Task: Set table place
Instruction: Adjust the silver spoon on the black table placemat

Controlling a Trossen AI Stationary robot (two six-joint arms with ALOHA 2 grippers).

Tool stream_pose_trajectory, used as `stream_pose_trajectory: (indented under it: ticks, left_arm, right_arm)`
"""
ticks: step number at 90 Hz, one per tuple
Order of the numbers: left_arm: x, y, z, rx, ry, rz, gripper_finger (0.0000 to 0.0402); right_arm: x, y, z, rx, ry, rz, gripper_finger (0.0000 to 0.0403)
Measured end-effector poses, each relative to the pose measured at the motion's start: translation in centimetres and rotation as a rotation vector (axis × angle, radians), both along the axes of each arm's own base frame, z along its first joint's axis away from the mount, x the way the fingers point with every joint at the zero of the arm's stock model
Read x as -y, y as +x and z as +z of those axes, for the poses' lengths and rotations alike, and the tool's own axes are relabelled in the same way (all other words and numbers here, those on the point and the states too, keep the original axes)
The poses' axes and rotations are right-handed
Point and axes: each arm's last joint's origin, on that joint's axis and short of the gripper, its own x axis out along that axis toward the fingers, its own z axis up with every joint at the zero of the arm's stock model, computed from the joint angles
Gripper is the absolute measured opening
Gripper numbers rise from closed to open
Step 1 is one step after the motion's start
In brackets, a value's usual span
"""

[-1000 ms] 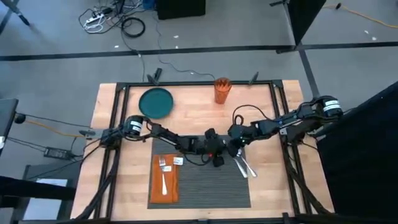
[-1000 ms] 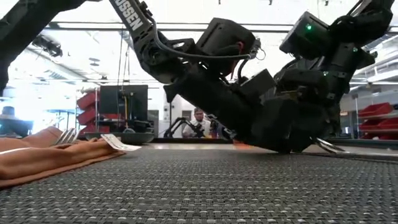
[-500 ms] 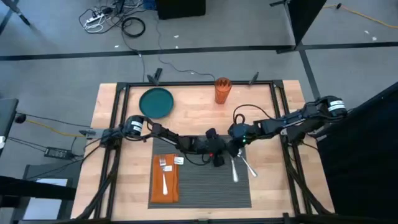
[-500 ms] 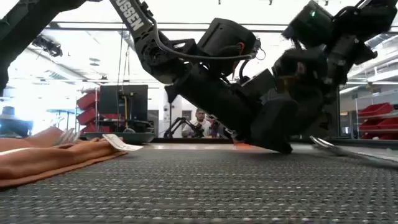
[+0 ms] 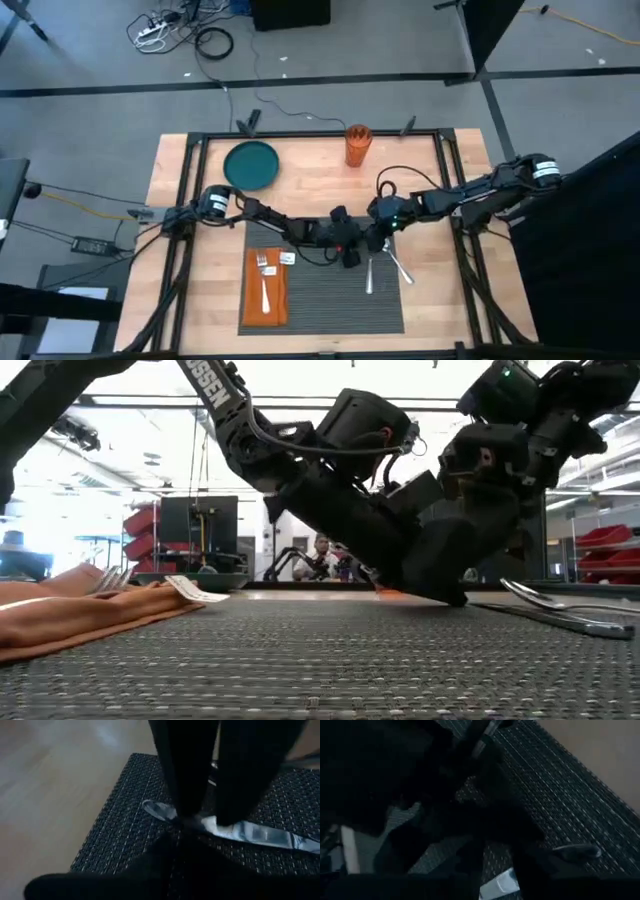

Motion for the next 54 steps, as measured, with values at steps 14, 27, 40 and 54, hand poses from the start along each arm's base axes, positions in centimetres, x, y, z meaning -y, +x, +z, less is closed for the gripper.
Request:
stream_pose_trajectory:
  ticks: [14, 27, 40, 54]
  left_arm:
    - [1.9, -1.2, 3.6, -0.049, 0.018, -0.056, 0.0037]
    - [3.7, -2.8, 4.0, -0.193, 0.028, -0.095, 0.0037]
    - [5.1, -3.7, 3.1, -0.277, 0.02, -0.131, 0.0037]
    - [5.7, -3.5, 2.3, -0.263, -0.003, -0.119, 0.0037]
  right_arm:
    - [-0.7, -1.2, 1.8, 0.041, -0.035, 0.07, 0.0075]
    - [-2.0, -3.6, 2.8, -0.028, -0.027, 0.134, 0.0075]
    - [-4.1, -6.3, 2.8, -0.167, 0.006, 0.228, 0.0075]
    - [-6.4, -8.3, 1.7, -0.355, 0.019, 0.229, 0.0075]
